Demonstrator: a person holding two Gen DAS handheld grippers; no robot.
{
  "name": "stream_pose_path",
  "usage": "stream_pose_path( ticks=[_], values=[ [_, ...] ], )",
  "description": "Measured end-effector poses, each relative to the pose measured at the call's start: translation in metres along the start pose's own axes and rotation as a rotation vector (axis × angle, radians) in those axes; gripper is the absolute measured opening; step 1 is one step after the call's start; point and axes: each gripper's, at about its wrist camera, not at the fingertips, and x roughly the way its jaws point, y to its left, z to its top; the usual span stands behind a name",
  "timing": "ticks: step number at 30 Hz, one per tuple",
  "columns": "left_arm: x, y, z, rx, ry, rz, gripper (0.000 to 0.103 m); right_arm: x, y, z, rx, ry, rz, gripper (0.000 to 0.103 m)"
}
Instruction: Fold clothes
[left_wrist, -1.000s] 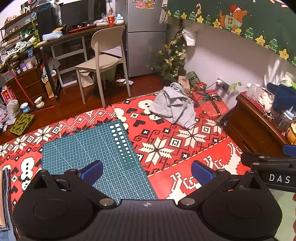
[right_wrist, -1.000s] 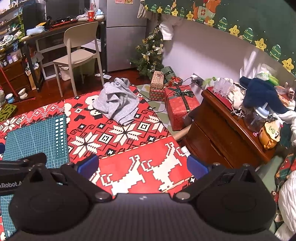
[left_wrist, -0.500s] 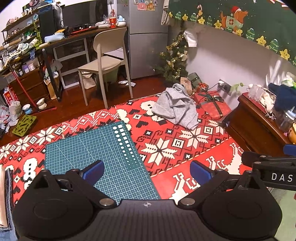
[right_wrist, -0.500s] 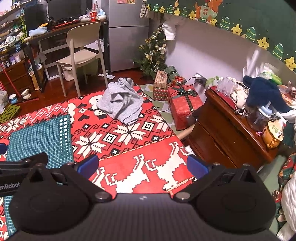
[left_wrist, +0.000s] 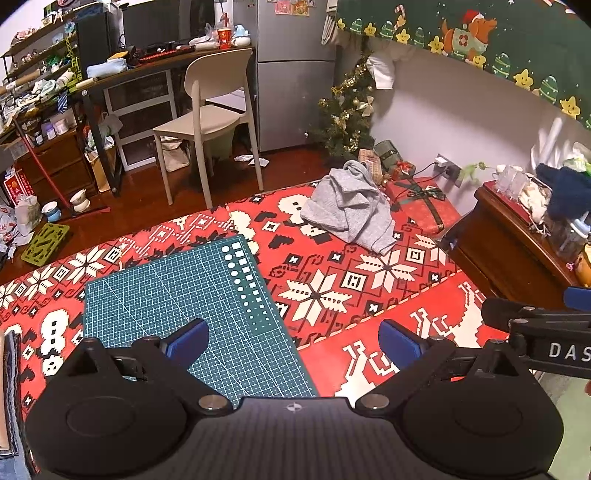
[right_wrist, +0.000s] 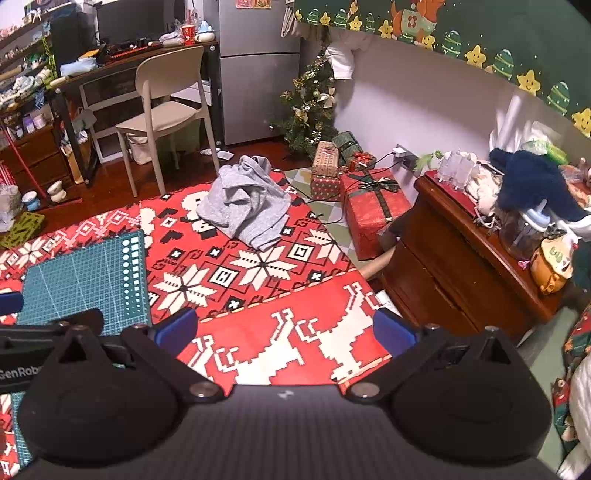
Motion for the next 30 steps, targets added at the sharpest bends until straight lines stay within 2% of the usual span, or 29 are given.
stream_pose_path(
  ticks=[8, 14, 18, 21, 24, 26, 28, 30],
  values=[
    [0.015, -0.002, 0.0, 0.008, 0.002, 0.012, 0.1, 0.014, -0.001, 0.0, 0.004, 0.003, 0.011, 0.102],
    [0.036, 0.002, -0.001, -0.013, -0.018, 0.007, 0.1, 0.041, -0.004, 0.0, 0.019, 0.027, 0.047, 0.102],
    [0.055, 0.004, 0.001, 0.012, -0.029, 0.006, 0.1, 0.062, -0.008, 0.0, 0.037, 0.023, 0.048, 0.102],
    [0.072, 0.005, 0.005, 0.015, 0.007, 0.037, 0.1, 0.077, -0.006, -0.001, 0.015, 0.006, 0.048, 0.102],
    [0.088, 0.012, 0.012, -0.035, 0.035, -0.015, 0.1, 0.092, 0.001, -0.001, -0.028, -0.049, 0.001, 0.102],
    [0.095, 0.017, 0.017, -0.063, 0.004, -0.054, 0.1, 0.103, 0.006, 0.002, -0.064, -0.064, -0.015, 0.102],
    [0.103, 0.019, 0.023, -0.07, -0.03, -0.081, 0.1, 0.114, 0.007, 0.007, -0.097, -0.068, 0.018, 0.102],
    [0.112, 0.019, 0.03, -0.056, -0.054, -0.088, 0.1, 0.128, 0.002, 0.013, -0.096, -0.073, 0.1, 0.102]
  ],
)
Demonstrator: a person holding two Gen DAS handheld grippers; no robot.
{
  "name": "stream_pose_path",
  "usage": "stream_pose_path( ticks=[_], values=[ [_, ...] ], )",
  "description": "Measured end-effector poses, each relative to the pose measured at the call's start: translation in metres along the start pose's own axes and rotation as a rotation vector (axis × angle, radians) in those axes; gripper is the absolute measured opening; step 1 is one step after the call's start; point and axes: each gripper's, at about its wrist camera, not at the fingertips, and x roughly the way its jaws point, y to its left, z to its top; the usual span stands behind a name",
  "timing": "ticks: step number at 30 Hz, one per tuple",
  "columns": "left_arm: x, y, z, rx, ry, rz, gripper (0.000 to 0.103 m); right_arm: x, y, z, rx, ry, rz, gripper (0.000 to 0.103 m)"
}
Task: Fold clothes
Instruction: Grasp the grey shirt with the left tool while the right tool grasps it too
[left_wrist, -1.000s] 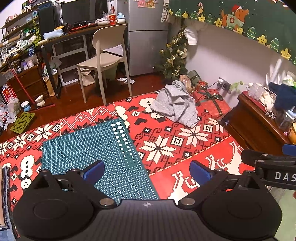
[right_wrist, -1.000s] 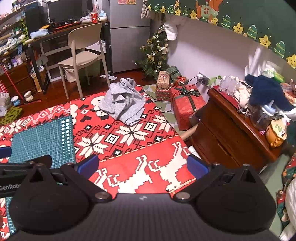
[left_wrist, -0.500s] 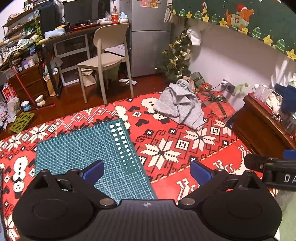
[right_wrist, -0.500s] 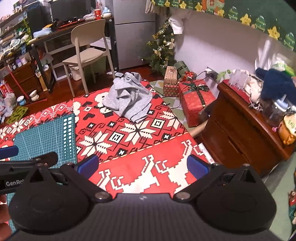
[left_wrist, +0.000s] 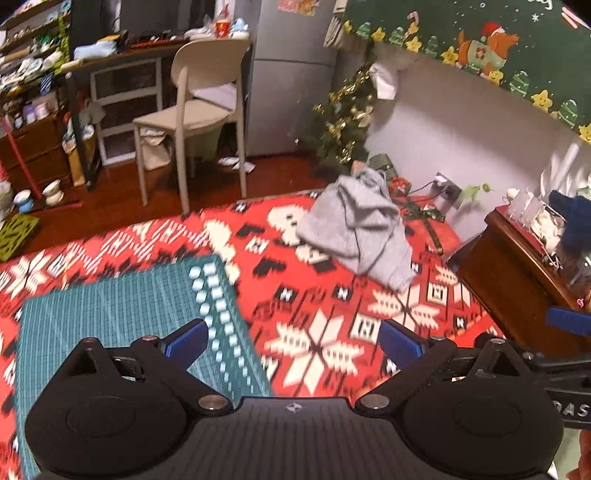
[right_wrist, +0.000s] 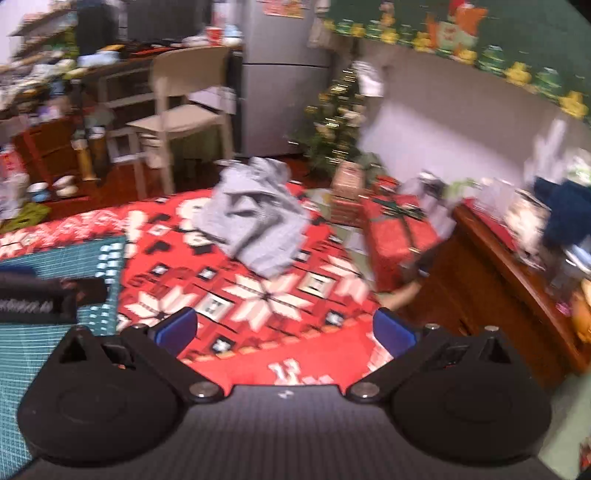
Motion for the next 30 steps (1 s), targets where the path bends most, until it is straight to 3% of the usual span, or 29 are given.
stream_pose_path(
  ticks=[6, 9, 12, 18, 20, 22, 30],
  values=[
    [0.037, -0.012, 0.02, 0.061, -0.008, -0.01, 0.1, 0.039, -0.019, 0.018, 0.014, -0.032, 0.028, 0.102],
    [0.06, -0.019, 0.029, 0.075, 0.013, -0.076, 0.1, 0.059, -0.032, 0.028, 0.004, -0.045, 0.058, 0.102],
    [0.078, -0.031, 0.034, 0.091, 0.016, -0.095, 0.098, 0.078, -0.047, 0.034, 0.035, -0.046, 0.094, 0.102],
    [0.117, -0.049, 0.042, 0.098, 0.035, -0.138, 0.081, 0.11, -0.062, 0.035, 0.023, -0.029, 0.094, 0.102],
    [0.128, -0.053, 0.044, 0.093, 0.045, -0.135, 0.073, 0.117, -0.066, 0.033, 0.014, -0.028, 0.08, 0.095],
    [0.141, -0.059, 0.047, 0.093, 0.06, -0.13, 0.056, 0.125, -0.068, 0.033, -0.004, -0.034, 0.067, 0.085],
    [0.172, -0.07, 0.057, 0.079, 0.063, -0.124, 0.054, 0.151, -0.073, 0.029, 0.019, -0.017, 0.091, 0.057]
  ],
)
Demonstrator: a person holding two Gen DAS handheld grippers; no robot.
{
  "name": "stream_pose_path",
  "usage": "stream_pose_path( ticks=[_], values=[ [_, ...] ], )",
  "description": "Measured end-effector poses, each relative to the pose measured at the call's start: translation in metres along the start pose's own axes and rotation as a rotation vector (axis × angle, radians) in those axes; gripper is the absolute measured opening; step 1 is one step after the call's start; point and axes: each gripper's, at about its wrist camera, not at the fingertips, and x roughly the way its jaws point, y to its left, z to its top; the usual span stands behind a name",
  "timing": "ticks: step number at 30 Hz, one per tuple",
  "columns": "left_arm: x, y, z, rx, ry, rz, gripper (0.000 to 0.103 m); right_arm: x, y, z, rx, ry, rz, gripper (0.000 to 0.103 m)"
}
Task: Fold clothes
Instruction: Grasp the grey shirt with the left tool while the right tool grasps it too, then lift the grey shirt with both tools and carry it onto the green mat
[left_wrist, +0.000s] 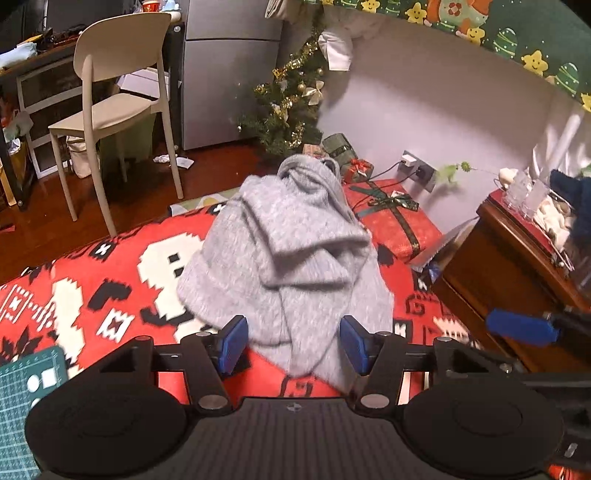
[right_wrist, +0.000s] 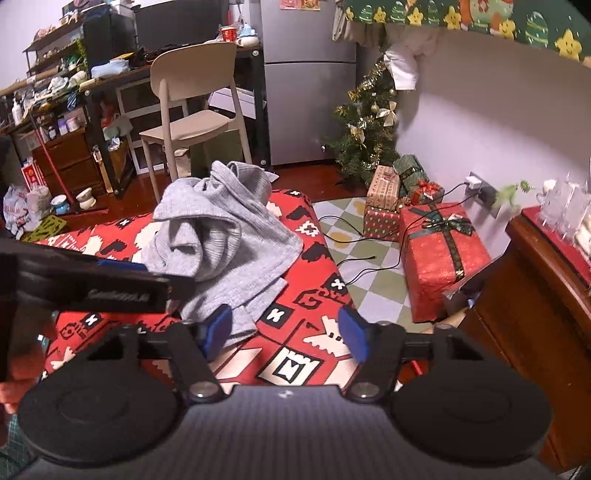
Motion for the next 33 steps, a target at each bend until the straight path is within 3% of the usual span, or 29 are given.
stream_pose_path(
  ticks=[2, 5, 10, 18, 27, 33],
  values=[
    [0.005, -0.001, 0.002, 0.004, -0.001, 0.008, 0.029, 0.003, -0.002, -0.001, 0.01, 0.004, 0.002, 0.045],
    [0.001, 0.002, 0.002, -0.031, -0.007, 0.022, 0.008, 0.005, -0.001, -0.002, 0.015, 0.011, 0.01, 0.041],
    [-0.025, 0.018, -0.002, -0.088, -0.035, 0.02, 0.006, 0.0, 0.006, -0.004, 0.008, 0.009, 0.041, 0.036],
    [-0.102, 0.049, -0.026, -0.161, -0.071, -0.031, 0.005, -0.023, 0.035, -0.003, -0.012, 0.004, 0.115, 0.03],
    [-0.19, 0.081, -0.09, -0.201, -0.061, -0.052, 0.004, -0.069, 0.089, -0.025, -0.032, 0.039, 0.194, 0.03],
    [-0.24, 0.107, -0.146, -0.221, -0.06, 0.018, 0.004, -0.107, 0.134, -0.06, -0.052, 0.074, 0.255, 0.031]
  ],
)
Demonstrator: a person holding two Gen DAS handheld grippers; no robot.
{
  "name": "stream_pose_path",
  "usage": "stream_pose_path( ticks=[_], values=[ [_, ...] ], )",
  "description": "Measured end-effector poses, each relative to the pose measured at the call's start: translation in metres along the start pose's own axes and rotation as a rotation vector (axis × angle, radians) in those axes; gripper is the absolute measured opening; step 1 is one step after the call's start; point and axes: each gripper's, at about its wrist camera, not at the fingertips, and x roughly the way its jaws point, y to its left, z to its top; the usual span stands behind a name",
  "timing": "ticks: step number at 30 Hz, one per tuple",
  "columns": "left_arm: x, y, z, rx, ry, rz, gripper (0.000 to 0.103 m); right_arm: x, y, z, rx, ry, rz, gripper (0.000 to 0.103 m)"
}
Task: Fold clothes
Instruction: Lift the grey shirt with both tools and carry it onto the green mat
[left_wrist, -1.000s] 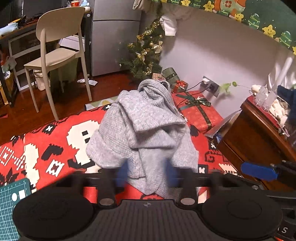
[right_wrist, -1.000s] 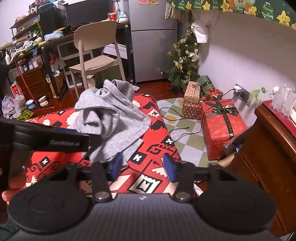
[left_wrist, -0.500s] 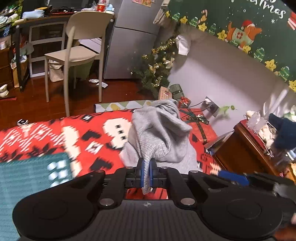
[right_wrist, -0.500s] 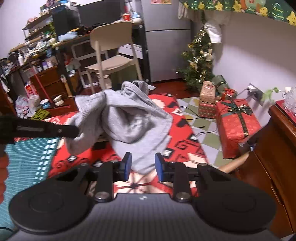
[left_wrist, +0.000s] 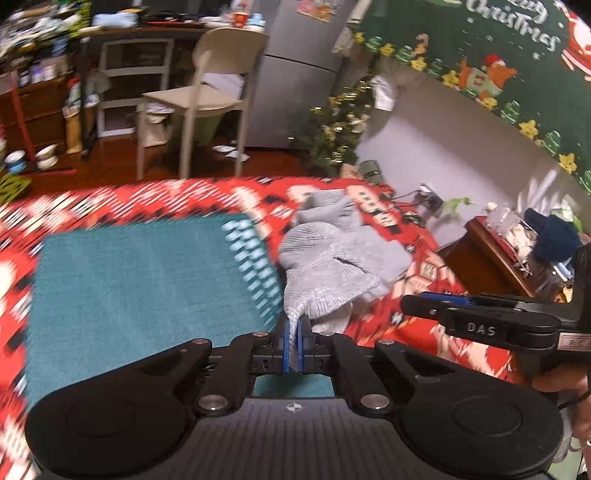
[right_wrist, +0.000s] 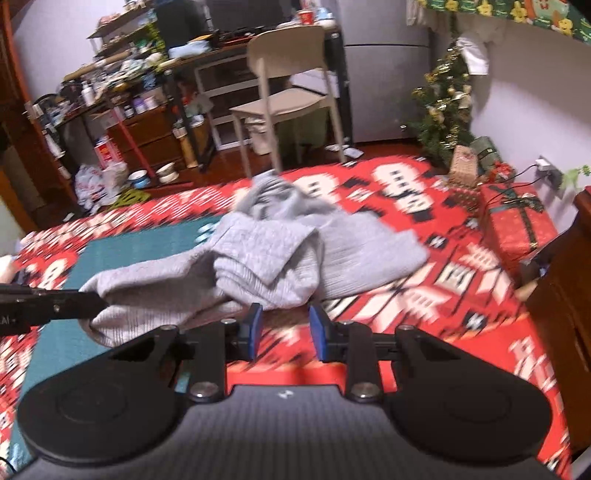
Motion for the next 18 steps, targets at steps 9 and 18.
stream_pose_path(
  ticks=[9, 18],
  values=[
    [-0.065, 0.054, -0.054, -0.159, -0.031, 0.022, 0.004, -0.033, 0.06, -0.048, -0.018, 0.05, 0.049, 0.031],
    [-0.126, 0.105, -0.107, -0.235, -0.024, 0.125, 0.004, -0.052, 0.117, -0.083, -0.197, 0.11, 0.149, 0.03]
  ],
)
